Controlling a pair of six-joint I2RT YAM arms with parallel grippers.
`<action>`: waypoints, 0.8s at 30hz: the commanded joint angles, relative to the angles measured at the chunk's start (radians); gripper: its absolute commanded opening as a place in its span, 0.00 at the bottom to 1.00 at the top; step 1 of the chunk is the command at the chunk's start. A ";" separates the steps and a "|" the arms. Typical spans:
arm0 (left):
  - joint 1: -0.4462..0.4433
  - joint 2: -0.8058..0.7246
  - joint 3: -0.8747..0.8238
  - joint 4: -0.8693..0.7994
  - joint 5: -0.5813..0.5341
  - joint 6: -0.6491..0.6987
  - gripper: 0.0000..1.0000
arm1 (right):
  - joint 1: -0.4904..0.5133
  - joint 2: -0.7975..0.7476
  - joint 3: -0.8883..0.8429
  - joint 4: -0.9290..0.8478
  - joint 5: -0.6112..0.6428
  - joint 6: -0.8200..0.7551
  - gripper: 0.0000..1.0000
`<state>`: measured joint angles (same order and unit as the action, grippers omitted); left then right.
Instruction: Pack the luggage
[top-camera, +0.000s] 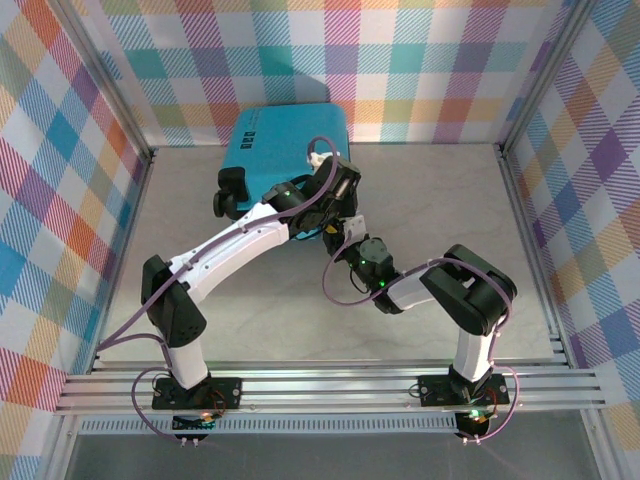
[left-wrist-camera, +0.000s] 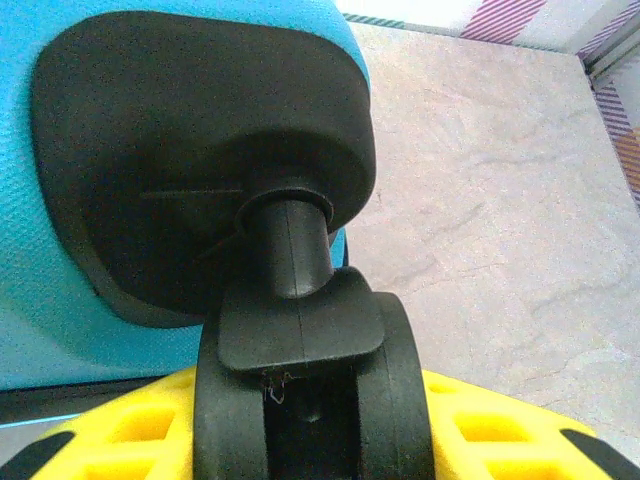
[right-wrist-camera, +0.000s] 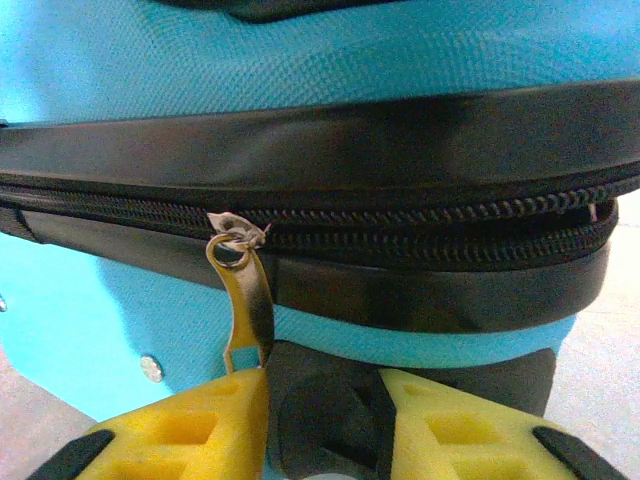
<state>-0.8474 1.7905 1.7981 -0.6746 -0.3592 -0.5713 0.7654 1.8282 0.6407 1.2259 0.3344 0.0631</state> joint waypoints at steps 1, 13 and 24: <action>-0.019 -0.037 0.096 0.221 0.031 0.052 0.05 | 0.017 0.013 0.026 0.037 0.036 -0.017 0.34; -0.018 -0.021 0.101 0.225 0.048 0.050 0.05 | 0.076 -0.017 0.031 0.009 0.132 -0.047 0.42; -0.018 -0.044 0.077 0.230 0.054 0.048 0.05 | 0.075 -0.009 0.090 -0.081 0.246 -0.041 0.35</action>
<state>-0.8501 1.8244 1.8034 -0.6655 -0.3260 -0.5808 0.8459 1.8320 0.6876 1.1538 0.5137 0.0151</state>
